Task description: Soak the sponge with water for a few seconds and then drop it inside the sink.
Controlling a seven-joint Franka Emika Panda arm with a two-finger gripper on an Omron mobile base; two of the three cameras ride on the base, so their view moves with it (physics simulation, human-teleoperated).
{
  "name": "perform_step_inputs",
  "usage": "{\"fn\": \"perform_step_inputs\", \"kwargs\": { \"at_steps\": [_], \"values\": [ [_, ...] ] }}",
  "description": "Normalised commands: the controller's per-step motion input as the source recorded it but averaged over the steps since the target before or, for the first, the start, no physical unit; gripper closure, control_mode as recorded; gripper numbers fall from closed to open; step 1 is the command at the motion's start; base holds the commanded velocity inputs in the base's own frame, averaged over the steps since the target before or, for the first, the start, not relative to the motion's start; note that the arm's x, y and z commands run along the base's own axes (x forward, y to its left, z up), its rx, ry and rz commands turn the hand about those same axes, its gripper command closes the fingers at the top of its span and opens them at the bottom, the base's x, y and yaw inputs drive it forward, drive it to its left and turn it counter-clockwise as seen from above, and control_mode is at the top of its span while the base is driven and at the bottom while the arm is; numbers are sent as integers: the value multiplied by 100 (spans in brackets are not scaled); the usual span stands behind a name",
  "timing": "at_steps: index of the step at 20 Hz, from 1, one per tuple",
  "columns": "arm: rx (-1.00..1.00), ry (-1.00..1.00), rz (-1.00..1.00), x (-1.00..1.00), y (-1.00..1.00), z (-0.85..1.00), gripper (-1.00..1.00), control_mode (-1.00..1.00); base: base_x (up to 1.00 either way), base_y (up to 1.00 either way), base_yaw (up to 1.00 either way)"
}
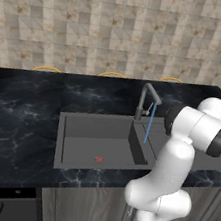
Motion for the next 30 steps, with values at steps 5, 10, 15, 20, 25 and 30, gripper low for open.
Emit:
{"fn": "perform_step_inputs", "kwargs": {
  "at_steps": [5, 10, 15, 20, 25, 30],
  "values": [
    [0, 3, 0, -43, -1, 21, -100, -100, 0, 0, 0],
    [0, 2, 0, -7, -8, 12, -100, -100, 0, 0, 0],
    [0, 3, -4, -11, -20, 13, -100, -100, 0, 0, 0],
    [0, 3, -7, -26, -45, 3, -100, -100, 0, 0, 0],
    [-5, 14, -2, -24, -21, 8, -100, -100, 0, 0, 0],
    [-12, 12, 0, -23, -1, 38, -100, -100, 0, 0, 0]
  ]
}}
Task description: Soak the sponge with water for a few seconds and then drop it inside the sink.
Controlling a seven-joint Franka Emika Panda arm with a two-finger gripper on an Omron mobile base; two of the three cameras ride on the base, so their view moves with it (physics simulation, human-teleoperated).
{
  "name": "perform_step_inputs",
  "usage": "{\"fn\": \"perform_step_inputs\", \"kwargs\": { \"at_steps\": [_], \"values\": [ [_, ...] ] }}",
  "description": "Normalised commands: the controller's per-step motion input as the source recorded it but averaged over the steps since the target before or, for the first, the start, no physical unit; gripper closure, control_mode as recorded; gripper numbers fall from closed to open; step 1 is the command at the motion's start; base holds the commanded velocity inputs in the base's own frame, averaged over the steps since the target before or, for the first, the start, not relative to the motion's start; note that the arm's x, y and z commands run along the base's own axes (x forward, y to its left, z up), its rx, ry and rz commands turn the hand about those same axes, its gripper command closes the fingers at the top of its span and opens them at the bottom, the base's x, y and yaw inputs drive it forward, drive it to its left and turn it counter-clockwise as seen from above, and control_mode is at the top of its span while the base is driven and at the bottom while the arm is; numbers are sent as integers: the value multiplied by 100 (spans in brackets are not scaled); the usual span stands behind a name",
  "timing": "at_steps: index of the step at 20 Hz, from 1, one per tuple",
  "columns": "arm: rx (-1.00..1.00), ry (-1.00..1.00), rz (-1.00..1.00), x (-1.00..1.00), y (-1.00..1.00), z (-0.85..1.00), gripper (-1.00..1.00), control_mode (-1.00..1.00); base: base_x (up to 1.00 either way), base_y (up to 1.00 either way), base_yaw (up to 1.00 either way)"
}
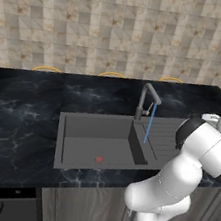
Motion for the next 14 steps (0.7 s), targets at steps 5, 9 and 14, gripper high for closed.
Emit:
{"fn": "perform_step_inputs", "kwargs": {
  "at_steps": [5, 9, 14],
  "values": [
    [-14, 11, 3, -24, 3, 46, -100, -100, 0, 0, 0],
    [-17, 9, 7, -30, 19, 44, -100, -100, 0, 0, 0],
    [-21, 16, 8, -35, 17, 24, -100, -100, 0, 0, 0]
  ]
}}
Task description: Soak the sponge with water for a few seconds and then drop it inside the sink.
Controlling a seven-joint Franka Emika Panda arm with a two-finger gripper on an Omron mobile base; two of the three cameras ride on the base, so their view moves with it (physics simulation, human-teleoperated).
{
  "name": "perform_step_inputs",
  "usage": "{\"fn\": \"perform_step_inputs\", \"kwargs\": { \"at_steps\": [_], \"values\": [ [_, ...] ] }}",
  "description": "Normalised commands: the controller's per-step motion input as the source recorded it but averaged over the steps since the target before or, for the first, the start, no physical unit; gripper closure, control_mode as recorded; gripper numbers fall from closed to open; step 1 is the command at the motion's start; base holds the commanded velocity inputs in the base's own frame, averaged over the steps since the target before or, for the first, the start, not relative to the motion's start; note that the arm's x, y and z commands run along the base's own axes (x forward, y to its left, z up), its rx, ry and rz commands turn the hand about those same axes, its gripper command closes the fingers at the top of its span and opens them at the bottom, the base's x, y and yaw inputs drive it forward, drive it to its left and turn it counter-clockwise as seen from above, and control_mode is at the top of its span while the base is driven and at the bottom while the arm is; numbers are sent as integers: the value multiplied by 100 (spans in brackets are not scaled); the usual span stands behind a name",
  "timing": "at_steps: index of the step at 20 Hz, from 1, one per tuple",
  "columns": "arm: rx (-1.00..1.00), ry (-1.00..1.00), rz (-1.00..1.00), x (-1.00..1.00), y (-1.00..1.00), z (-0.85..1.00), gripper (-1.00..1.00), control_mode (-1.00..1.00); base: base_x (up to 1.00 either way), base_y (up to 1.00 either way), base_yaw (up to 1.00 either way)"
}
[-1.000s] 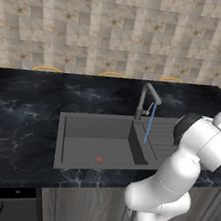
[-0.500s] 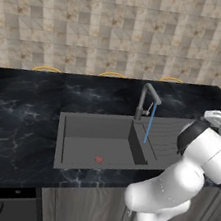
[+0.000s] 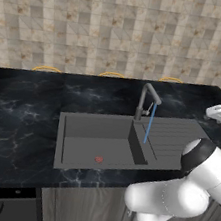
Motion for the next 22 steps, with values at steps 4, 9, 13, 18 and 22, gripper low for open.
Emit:
{"fn": "perform_step_inputs", "kwargs": {
  "at_steps": [4, 9, 13, 18, 22],
  "values": [
    [-13, 17, 6, -48, 5, 4, -100, -100, 0, 0, 0],
    [-11, 21, 5, -47, 0, 0, -100, -100, 0, 0, 0],
    [-10, 22, 2, -34, 0, 0, -100, -100, 0, 0, 0],
    [-10, 21, 1, -16, 0, 5, -100, -100, 0, 0, 0],
    [-7, 6, 1, 0, 0, 1, -100, -100, 0, 0, 0]
  ]
}}
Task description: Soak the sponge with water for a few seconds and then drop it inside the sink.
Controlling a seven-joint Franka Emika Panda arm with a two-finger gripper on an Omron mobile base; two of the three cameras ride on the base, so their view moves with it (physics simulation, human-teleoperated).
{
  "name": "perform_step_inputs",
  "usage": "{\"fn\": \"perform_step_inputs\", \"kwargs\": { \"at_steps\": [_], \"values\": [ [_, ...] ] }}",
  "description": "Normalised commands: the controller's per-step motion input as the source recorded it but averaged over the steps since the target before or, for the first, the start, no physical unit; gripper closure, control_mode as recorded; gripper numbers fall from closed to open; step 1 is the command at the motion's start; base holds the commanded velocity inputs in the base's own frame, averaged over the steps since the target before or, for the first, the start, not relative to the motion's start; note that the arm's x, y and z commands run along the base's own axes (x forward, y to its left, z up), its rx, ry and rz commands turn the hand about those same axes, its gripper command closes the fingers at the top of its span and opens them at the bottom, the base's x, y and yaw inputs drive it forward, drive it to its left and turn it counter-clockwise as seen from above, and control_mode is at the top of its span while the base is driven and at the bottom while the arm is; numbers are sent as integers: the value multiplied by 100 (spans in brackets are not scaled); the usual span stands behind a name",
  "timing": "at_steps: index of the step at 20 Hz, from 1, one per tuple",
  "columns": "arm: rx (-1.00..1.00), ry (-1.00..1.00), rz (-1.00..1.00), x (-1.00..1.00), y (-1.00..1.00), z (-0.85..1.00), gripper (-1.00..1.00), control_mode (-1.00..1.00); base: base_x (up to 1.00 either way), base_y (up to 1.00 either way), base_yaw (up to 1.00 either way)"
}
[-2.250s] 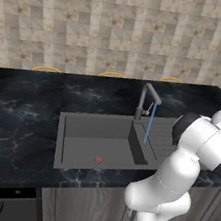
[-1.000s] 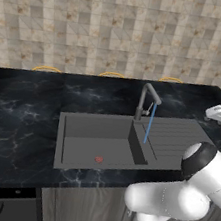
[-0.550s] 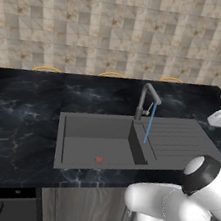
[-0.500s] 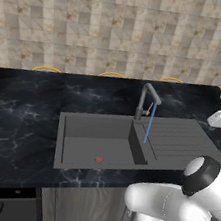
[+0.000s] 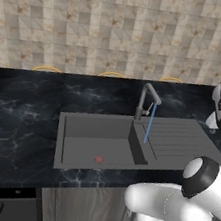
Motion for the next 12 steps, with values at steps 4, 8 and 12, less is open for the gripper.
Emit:
{"fn": "perform_step_inputs", "kwargs": {
  "at_steps": [4, 8, 12],
  "values": [
    [-2, 1, 4, 0, -9, -11, -100, -100, 0, 0, 0],
    [0, 5, 7, 0, -23, -28, -100, -100, 0, 0, 0],
    [-1, 6, 11, 0, -19, -21, -100, -100, 0, 0, 0]
  ]
}}
